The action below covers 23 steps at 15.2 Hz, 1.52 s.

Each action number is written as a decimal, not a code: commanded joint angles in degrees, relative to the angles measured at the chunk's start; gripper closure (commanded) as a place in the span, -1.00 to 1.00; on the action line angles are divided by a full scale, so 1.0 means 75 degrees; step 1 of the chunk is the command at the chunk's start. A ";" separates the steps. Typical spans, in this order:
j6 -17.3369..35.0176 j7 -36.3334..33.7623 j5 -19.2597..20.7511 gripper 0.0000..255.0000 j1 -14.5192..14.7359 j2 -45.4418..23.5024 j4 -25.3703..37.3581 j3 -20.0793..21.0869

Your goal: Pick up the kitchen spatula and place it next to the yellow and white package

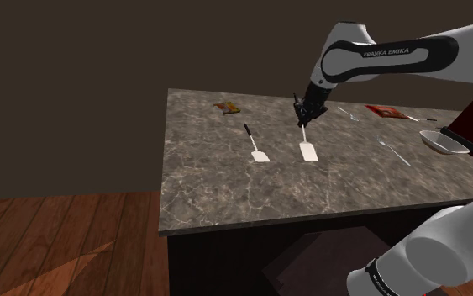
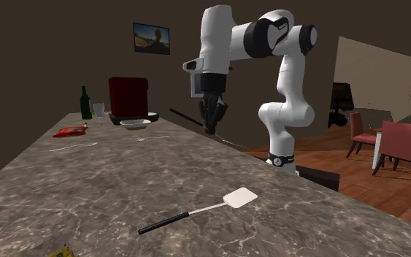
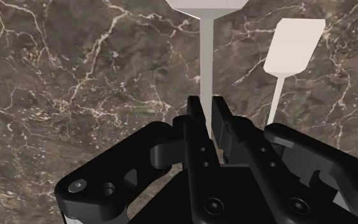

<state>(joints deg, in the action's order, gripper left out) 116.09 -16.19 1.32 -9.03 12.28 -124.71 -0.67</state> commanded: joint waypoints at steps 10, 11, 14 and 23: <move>-0.0461 -0.1467 0.0149 1.00 0.0654 -0.2518 0.2942 0.0769; -0.0546 -0.1587 0.0186 1.00 0.0722 -0.2774 0.3278 0.0816; -0.0858 -0.1928 0.0311 1.00 0.0947 -0.3583 0.4381 0.0930; -0.2728 -0.2666 0.0729 1.00 0.1857 -0.6916 0.9537 0.1044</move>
<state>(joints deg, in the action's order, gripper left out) 98.07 -35.85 6.44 4.07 -35.89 -59.28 7.23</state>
